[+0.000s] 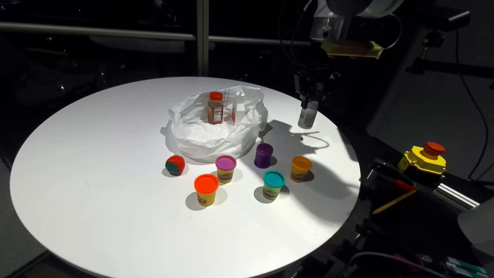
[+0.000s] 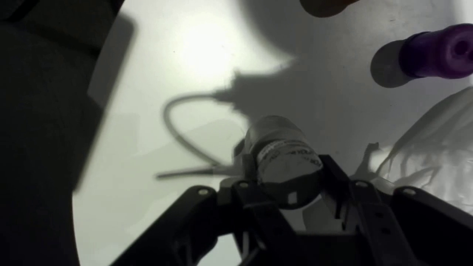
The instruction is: Pick up the objects from the table and put them on the plastic
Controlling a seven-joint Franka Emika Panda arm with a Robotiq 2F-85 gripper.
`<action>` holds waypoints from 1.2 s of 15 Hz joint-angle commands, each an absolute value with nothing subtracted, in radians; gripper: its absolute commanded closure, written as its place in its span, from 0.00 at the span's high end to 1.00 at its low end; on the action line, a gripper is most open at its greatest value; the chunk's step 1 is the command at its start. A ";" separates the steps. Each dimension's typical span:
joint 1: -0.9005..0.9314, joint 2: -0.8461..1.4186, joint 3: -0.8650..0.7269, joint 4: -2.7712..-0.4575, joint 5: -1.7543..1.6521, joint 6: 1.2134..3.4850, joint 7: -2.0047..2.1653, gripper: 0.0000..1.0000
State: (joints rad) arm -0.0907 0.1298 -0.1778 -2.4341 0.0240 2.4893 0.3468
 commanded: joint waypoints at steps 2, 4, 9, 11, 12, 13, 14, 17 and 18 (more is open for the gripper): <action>-0.022 0.056 -0.103 -2.332 -0.044 2.365 0.490 0.20; 0.004 0.128 -0.058 -2.236 -0.022 2.346 0.502 0.20; 0.060 0.384 -0.017 -1.970 -0.016 2.371 0.499 0.20; 0.075 0.490 -0.025 -1.855 -0.005 2.375 0.494 0.20; 0.077 0.540 -0.026 -1.798 0.008 2.366 0.487 0.20; 0.076 0.592 -0.026 -1.741 0.021 2.355 0.483 0.20; 0.077 0.635 -0.027 -1.685 0.029 2.343 0.481 0.20; 0.077 0.758 -0.031 -1.524 0.052 2.308 0.481 0.20; 0.076 0.795 -0.031 -1.473 0.061 2.290 0.481 0.20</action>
State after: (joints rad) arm 0.0674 0.6733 -0.0193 -1.6698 0.0244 2.3647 0.4910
